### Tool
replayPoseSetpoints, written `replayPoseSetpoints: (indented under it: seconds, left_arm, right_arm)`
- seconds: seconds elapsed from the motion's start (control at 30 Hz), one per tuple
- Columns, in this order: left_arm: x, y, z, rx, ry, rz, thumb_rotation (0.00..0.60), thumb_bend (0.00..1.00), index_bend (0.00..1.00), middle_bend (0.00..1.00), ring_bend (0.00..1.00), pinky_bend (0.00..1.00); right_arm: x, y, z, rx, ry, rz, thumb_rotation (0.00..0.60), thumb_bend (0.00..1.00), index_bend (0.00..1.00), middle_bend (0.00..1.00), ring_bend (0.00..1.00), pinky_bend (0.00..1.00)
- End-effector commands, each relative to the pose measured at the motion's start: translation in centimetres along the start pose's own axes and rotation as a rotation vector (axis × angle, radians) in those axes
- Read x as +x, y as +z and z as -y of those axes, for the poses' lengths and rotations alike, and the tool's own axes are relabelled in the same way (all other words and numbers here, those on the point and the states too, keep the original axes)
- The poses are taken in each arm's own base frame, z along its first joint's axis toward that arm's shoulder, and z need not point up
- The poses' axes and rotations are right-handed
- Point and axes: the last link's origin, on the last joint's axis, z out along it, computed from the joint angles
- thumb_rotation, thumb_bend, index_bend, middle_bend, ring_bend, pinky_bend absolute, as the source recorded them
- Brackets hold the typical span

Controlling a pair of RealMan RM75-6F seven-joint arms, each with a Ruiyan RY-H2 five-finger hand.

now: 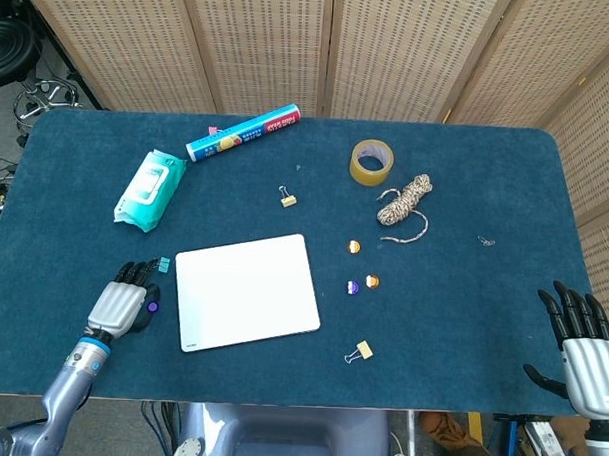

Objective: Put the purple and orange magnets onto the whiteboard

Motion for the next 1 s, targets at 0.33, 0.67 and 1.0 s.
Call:
replayPoseSetpoints:
  seconds: [0.33, 0.67, 1.0]
  left_arm:
    - [0.6, -0.2, 0.0, -0.004, -0.008, -0.013, 0.600, 0.35, 0.55, 0.00, 0.00, 0.00]
    - [2.4, -0.1, -2.2, -0.079, -0.027, -0.056, 0.600, 0.35, 0.55, 0.00, 0.00, 0.00]
    - [3.1, 0.6, -6.2, -0.180, -0.012, -0.049, 0.600, 0.35, 0.55, 0.00, 0.00, 0.00]
  right_arm:
    - [-0.1, 0.0, 0.0, -0.001, 0.001, 0.003, 0.600, 0.00, 0.00, 0.00, 0.00, 0.00]
    - [0.0, 0.0, 0.0, -0.003, 0.004, 0.002, 0.600, 0.00, 0.00, 0.00, 0.00, 0.00]
    - [0.2, 0.0, -0.1, -0.005, 0.012, -0.002, 0.600, 0.00, 0.00, 0.00, 0.00, 0.00]
